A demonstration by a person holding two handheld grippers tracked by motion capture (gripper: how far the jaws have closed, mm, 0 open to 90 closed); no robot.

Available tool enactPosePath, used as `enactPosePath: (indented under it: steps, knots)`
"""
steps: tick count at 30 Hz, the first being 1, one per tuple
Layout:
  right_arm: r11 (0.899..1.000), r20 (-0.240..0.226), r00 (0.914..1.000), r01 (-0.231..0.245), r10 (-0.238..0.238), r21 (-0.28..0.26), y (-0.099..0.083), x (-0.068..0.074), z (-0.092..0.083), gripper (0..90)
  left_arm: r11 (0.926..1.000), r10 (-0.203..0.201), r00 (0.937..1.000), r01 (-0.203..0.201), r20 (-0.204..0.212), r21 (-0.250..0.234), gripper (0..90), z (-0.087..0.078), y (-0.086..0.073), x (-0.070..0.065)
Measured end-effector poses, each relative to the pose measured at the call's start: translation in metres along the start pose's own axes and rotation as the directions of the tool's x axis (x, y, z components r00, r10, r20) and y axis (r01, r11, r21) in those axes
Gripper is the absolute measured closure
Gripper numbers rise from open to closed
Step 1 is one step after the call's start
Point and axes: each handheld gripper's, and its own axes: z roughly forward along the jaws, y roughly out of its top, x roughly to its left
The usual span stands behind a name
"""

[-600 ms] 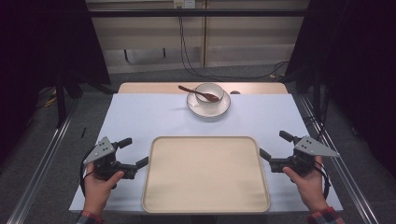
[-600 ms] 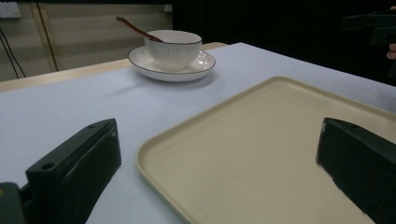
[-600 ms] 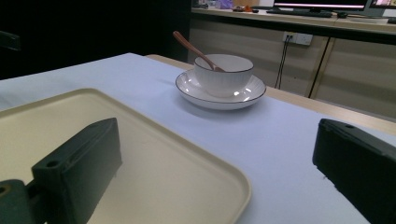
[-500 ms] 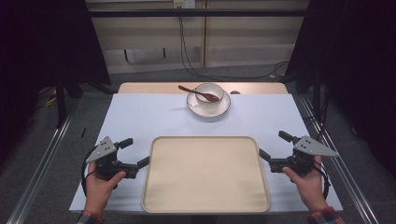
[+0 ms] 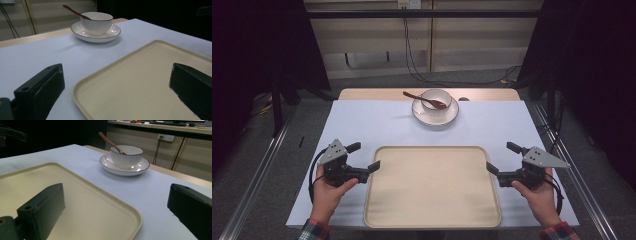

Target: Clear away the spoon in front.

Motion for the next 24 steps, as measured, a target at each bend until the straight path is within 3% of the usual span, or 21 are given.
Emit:
enactPosePath:
  steps: [13,24]
  knots:
    - [1.000,-0.019,0.9998,0.003,-0.003,0.006,0.000,0.002,0.000,0.9,1.0000,0.001,1.0000,-0.001,-0.002,0.001,0.0,0.024,0.020,0.002]
    - [1.000,-0.033,0.9994,-0.001,0.001,0.008,0.000,0.003,0.001,1.0,0.9981,-0.057,0.9984,0.057,0.005,-0.022,0.0,0.047,0.036,0.009]
